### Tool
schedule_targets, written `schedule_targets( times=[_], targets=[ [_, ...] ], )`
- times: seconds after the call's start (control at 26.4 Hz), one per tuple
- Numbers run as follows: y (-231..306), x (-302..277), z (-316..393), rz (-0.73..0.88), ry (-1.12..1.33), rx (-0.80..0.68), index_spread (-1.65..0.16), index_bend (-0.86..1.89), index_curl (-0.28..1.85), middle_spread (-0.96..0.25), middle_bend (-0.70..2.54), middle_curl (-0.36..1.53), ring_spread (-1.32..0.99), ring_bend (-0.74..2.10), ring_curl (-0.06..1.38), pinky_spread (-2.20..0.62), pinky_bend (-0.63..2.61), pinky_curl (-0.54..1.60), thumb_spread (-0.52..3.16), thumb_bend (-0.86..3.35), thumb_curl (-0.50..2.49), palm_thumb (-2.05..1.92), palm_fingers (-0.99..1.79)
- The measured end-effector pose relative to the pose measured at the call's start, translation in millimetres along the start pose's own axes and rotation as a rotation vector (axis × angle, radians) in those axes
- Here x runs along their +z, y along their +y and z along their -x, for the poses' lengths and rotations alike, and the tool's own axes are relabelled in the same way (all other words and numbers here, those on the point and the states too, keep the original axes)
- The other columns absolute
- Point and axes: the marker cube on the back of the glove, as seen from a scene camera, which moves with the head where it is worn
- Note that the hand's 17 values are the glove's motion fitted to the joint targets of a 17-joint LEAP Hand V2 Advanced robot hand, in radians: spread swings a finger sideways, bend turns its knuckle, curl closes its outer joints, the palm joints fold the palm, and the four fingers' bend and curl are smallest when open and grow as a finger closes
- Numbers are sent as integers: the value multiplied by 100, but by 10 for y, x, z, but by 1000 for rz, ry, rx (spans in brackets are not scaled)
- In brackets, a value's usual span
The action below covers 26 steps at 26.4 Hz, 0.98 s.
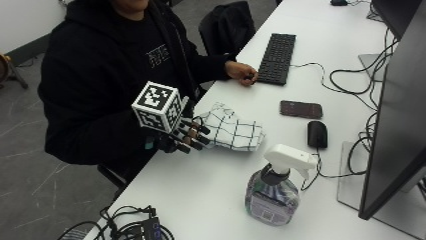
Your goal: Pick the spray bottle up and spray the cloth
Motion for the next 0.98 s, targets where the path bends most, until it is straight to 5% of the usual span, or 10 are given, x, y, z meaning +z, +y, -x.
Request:
schedule_targets(
  times=[0.38, 0.98],
  targets=[
    [1, -9, 38, 5, -23, 1, -30, 18, 18, -3, 25, 17, -6, 41, 19, 14, 23, 16, 86, 18, 12, 38, 48],
    [-424, -207, -235, -68, -37, 97, -35, 14, 24, -1, 23, 26, -6, 40, 25, 19, 22, 24, 109, 11, 19, 46, 50]
  ],
)
